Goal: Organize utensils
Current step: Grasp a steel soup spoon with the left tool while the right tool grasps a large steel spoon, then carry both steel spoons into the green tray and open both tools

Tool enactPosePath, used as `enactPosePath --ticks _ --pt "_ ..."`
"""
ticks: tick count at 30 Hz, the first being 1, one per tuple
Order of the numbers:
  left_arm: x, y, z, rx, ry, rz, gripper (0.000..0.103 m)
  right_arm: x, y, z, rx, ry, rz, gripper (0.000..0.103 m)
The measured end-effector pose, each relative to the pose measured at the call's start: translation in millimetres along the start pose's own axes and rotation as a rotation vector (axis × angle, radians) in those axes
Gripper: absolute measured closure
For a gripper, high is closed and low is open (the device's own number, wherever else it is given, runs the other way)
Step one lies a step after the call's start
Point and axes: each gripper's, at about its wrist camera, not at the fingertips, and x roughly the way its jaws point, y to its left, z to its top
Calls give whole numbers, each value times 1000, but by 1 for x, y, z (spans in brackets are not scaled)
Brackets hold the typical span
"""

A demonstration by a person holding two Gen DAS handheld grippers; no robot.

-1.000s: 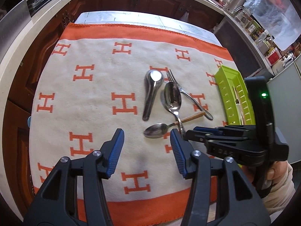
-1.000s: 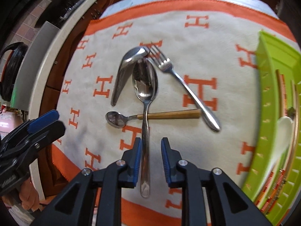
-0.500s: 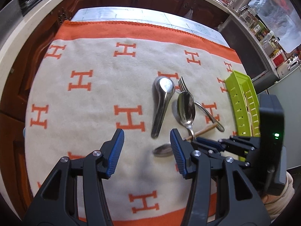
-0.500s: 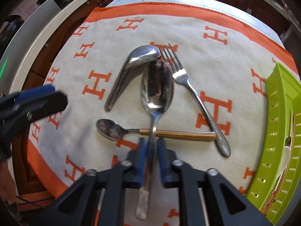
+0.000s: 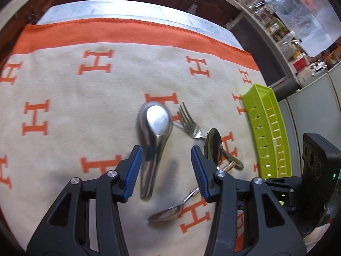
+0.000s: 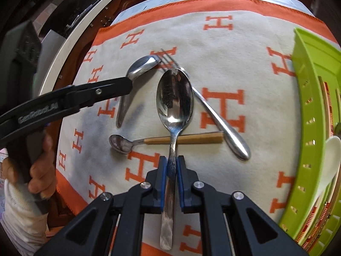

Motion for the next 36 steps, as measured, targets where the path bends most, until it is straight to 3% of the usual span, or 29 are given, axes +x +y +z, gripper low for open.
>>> enactPosePath --ticks 7,9,10,11,13,16,21,25,36 --pt "21 10 -2 -48 5 -139 68 -6 -15 -4 28 -9 39 94" --pt "23 14 -2 -59 -3 -165 75 -5 -17 -4 36 -9 52 94" --pt "25 15 -3 -68 -3 -171 85 -5 -19 -5 39 -8 57 94" --pt "27 17 -4 -77 3 -168 92 -6 -20 -6 41 -7 62 94" --pt "26 17 -5 -81 -11 -159 93 -5 -22 -7 45 -8 72 94" --pt "25 5 -6 -45 -26 -76 100 -7 -22 -7 46 -18 71 94" --pt "6 -10 -10 -25 -68 -21 100 -16 -26 -10 50 -49 70 94" --pt "-18 -27 -14 1 -111 -22 100 -27 -27 -13 49 -78 78 94" --pt "-59 -106 -22 92 -129 -113 100 -89 -34 -30 36 -206 64 94"
